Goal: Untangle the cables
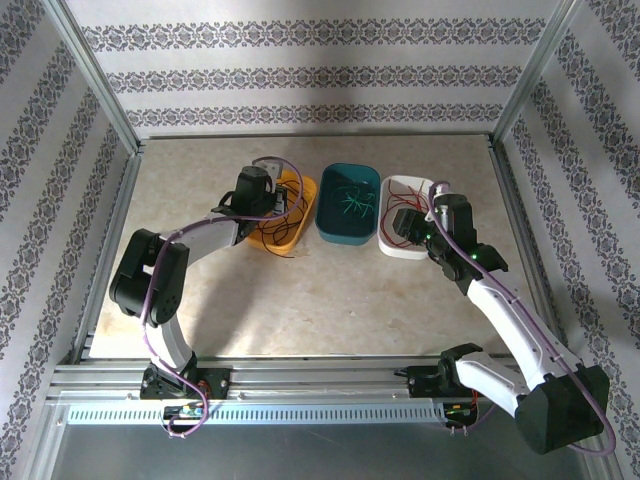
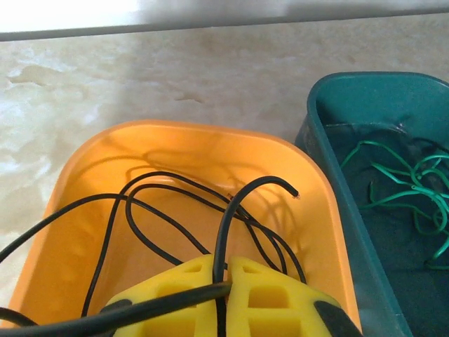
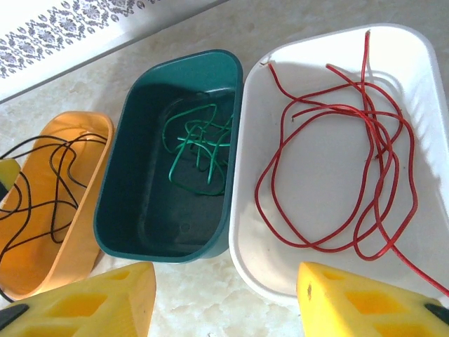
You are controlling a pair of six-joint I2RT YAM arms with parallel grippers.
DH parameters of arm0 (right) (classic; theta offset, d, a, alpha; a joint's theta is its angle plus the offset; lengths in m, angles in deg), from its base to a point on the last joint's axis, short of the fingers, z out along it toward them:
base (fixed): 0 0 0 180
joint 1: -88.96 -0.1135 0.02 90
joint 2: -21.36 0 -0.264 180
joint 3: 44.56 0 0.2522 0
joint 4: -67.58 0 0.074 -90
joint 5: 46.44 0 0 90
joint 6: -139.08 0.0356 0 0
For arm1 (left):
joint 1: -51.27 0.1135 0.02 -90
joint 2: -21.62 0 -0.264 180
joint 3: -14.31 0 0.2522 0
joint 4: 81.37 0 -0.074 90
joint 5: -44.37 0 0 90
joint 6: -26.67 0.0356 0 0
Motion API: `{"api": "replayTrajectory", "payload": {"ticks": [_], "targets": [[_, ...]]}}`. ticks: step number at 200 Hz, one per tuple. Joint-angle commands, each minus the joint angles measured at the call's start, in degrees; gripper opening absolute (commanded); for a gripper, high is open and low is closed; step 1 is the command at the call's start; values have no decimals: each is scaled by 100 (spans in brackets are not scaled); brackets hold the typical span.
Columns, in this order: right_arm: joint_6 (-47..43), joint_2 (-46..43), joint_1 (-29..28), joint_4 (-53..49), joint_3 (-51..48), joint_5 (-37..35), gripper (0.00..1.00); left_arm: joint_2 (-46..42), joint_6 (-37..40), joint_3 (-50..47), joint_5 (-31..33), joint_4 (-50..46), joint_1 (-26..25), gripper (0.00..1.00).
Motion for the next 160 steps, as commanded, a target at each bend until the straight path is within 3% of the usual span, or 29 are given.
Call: {"api": "replayTrajectory", "payload": {"ticks": [1,21,54,67,111,160], "targets": [[23,3,8,-40,-106,24,55,108,123,340,169,113,111,2],[39,38,3,-48,-91,-9,55,225,158,835,202,-238,133,0],[33,-43,17,-103,-86,-125,55,-112,-38,1316,-1172,-548,170,0],[13,-98,16,-119,-130,-168,55,-261,-202,1388,-1424,-671,188,0],[32,-68,10,-85,-229,-84,55,-731,-74,1228,-946,-517,205,0],[27,-134,9,-77,-203,-62,55,-426,480,1216,-564,-620,273,0]]}}
